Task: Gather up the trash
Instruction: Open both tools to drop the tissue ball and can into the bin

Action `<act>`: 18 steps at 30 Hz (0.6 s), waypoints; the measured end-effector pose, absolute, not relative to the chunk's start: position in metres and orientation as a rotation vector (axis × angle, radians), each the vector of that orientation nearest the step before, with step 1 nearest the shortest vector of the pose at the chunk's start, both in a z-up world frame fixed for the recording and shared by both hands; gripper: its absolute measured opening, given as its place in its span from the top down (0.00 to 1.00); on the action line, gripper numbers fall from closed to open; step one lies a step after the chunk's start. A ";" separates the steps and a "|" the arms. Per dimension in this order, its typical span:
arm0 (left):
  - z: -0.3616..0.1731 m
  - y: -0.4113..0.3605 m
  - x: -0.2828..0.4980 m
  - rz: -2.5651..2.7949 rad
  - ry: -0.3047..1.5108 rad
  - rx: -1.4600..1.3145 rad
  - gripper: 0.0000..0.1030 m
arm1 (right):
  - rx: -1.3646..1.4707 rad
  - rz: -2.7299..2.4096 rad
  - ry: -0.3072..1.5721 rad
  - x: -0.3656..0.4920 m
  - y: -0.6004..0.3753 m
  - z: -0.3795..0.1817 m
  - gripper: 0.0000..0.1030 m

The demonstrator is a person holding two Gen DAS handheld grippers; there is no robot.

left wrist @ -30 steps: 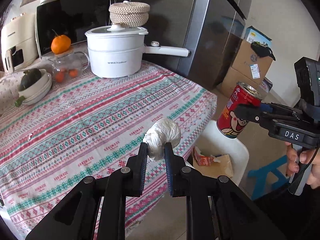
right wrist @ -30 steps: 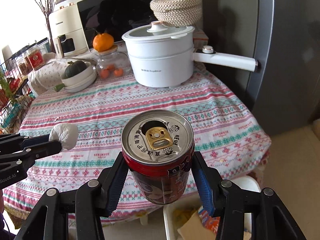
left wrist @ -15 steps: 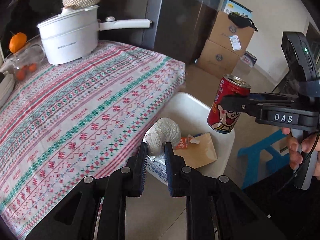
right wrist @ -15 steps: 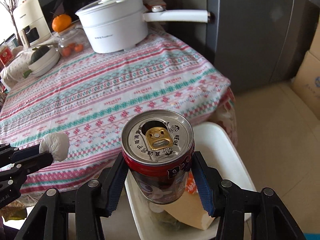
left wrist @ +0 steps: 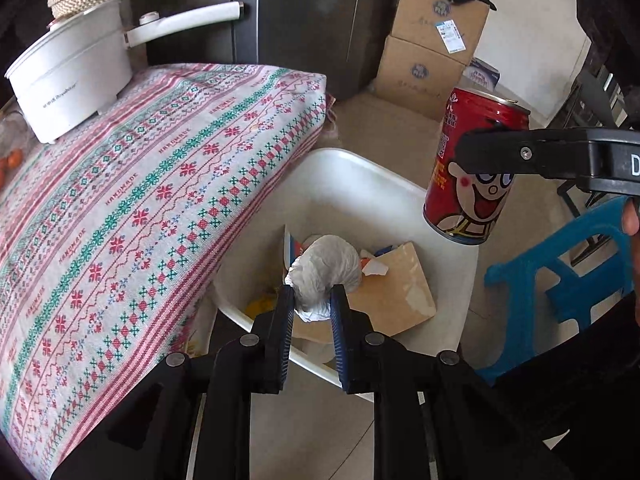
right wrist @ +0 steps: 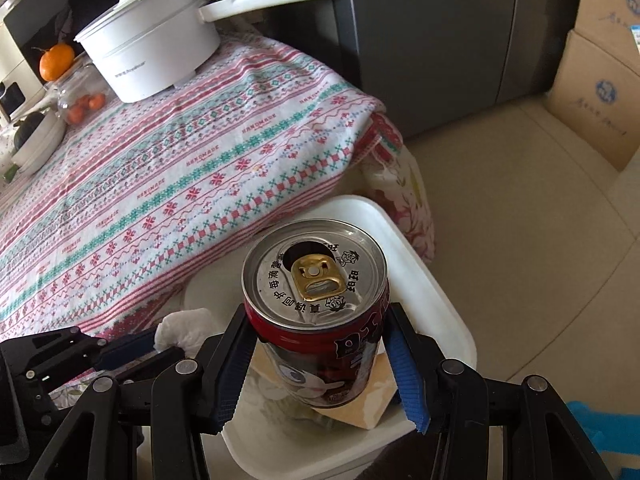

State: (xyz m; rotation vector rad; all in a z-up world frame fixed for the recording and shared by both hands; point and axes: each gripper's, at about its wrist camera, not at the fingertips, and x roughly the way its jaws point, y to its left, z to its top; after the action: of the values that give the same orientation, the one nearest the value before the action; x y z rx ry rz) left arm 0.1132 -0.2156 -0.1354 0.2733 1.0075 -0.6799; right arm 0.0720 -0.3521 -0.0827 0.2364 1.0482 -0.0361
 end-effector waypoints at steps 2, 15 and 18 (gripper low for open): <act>-0.137 -0.217 0.114 -0.682 1.013 0.276 0.78 | 0.241 -0.038 1.050 0.072 -0.355 -0.083 0.46; -0.121 -0.198 0.115 -0.607 1.003 0.261 0.26 | 0.242 -0.042 1.072 0.076 -0.354 -0.087 0.45; -0.118 -0.191 0.115 -0.588 1.001 0.258 0.23 | 0.236 -0.043 1.089 0.079 -0.352 -0.090 0.45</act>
State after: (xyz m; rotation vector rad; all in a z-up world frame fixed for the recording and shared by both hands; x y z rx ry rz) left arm 0.1145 -0.1909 -0.1180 0.2575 1.0014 -0.5876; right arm 0.0786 -0.3524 -0.0902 0.2365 1.0891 -0.0432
